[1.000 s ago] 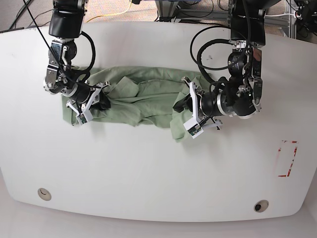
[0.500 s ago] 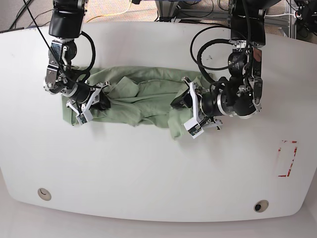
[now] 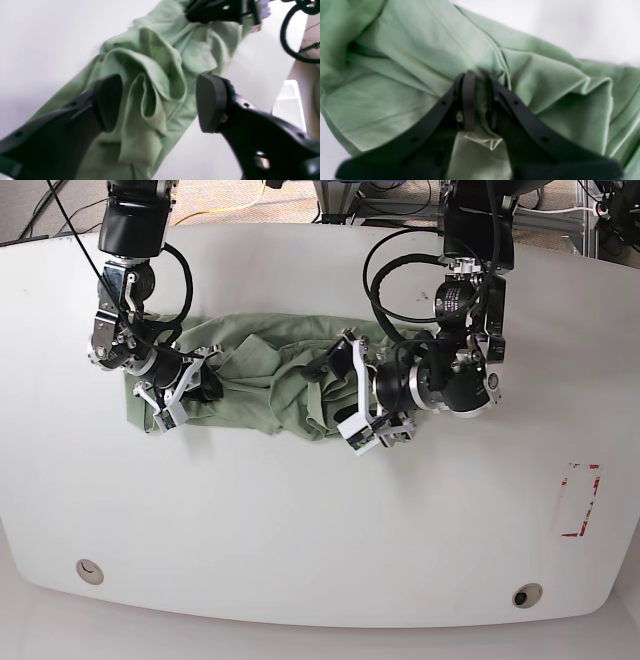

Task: Layout the t-shirt on the table in an organized manner, then fold the t-shirt properly
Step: 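Slide the left gripper toward the right gripper, gathering the strip's end, then grasp the gathered polo fabric with the left gripper near the middle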

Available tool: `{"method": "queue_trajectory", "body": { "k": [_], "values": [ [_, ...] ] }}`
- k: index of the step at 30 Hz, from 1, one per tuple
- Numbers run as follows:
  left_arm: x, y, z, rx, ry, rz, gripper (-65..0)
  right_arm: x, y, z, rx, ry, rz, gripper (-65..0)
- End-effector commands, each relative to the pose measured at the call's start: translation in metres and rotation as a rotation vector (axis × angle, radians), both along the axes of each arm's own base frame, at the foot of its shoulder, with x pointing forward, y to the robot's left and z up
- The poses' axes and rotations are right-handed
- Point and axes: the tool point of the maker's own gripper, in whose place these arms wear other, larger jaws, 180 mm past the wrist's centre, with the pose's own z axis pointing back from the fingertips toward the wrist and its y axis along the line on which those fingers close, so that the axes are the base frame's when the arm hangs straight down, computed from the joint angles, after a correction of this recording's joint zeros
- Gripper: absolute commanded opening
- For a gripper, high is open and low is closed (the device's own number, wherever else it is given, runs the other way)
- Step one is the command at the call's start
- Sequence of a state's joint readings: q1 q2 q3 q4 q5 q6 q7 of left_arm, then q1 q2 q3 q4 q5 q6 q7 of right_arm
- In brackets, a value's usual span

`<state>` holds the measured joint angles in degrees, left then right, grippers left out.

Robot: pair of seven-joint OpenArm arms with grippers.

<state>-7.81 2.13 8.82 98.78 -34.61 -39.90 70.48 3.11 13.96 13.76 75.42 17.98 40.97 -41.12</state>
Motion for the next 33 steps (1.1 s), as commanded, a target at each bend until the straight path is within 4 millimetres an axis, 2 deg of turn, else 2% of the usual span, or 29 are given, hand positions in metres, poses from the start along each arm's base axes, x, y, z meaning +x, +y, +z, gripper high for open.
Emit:
{"method": "queue_trajectory", "body": {
  "k": [1,4,8,15,22,27,33],
  "values": [
    [0.003,-0.018,0.021,-0.065,-0.048,-0.029,-13.6,-0.013,-0.016,-0.015,-0.106,0.087,0.01,-56.9],
    [0.002,-0.023,0.024,-0.068,-0.054,-0.042,-13.6,-0.013,-0.016,-0.015,-0.106,0.087,0.01,-56.9],
    [0.008,-0.016,0.024,-0.056,-0.064,-0.021,-13.8,-0.013,-0.017,-0.014,-0.106,0.085,0.007,-56.9],
    [0.028,0.028,0.009,0.089,-0.09,0.074,-13.8,-0.008,-0.016,-0.005,-0.117,0.057,0.016,-56.9],
    [0.04,0.053,0.004,0.148,-0.157,0.132,-13.9,-0.008,-0.016,-0.005,-0.118,0.056,0.017,-56.9],
    [0.042,0.061,-0.005,0.211,-0.173,0.153,-13.9,-0.008,-0.016,-0.005,-0.118,0.055,0.017,-56.9],
    [0.04,0.051,-0.017,0.267,-0.16,0.146,-14.0,-0.008,-0.016,-0.005,-0.118,0.056,0.017,-56.9]
  ]
}}
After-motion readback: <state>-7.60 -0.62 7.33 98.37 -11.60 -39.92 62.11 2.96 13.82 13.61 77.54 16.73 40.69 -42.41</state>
